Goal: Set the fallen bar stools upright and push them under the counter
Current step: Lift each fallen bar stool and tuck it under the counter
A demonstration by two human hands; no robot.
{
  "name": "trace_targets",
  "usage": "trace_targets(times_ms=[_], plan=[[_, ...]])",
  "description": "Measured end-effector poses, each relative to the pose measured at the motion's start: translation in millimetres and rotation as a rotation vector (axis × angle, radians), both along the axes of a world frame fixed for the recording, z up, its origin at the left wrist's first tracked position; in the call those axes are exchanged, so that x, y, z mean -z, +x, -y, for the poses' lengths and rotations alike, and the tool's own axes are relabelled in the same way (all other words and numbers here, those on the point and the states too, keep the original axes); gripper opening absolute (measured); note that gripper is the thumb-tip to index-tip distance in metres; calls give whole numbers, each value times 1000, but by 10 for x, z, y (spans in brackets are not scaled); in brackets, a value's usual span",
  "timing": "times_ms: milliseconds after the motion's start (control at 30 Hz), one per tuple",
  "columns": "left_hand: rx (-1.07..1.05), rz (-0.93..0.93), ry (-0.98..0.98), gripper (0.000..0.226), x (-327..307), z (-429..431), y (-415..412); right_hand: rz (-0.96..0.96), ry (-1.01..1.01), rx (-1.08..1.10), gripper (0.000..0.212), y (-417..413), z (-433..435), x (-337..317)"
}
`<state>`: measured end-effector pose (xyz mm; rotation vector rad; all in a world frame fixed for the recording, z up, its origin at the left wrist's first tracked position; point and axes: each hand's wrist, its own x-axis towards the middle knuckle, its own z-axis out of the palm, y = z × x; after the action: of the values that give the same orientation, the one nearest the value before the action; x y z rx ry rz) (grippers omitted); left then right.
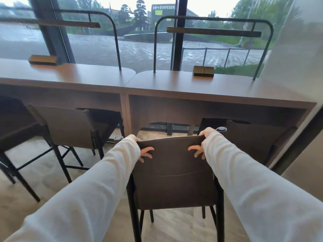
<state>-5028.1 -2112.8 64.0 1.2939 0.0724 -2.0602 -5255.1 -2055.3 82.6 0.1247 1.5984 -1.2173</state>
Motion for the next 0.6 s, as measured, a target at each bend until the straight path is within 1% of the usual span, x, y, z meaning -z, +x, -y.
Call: trace_targets(times_ms=[167, 267, 333, 367, 400, 467, 533, 600], plan=[[48, 19, -17, 66, -17, 569, -124, 134, -24, 76, 62, -217, 517, -9], [102, 64, -56, 67, -49, 947, -293, 222, -46, 160, 72, -415, 798, -12], [136, 96, -127, 66, -48, 1196, -444, 271, -65, 192, 77, -553, 972, -17], [91, 78, -81, 65, -69, 1296, -527, 292, -76, 203, 79, -633, 1062, -18], [125, 109, -133, 64, -63, 1434, -623, 314, -85, 213, 81, -724, 1173, -23], [212, 89, -173, 63, -84, 1646, -756, 341, -82, 215, 84, -862, 1357, -47], [247, 147, -172, 60, -141, 1891, -896, 360, -102, 218, 83, -1009, 1546, -78], [233, 202, -183, 57, -185, 2119, -1032, 346, -127, 210, 81, -1150, 1743, -76]])
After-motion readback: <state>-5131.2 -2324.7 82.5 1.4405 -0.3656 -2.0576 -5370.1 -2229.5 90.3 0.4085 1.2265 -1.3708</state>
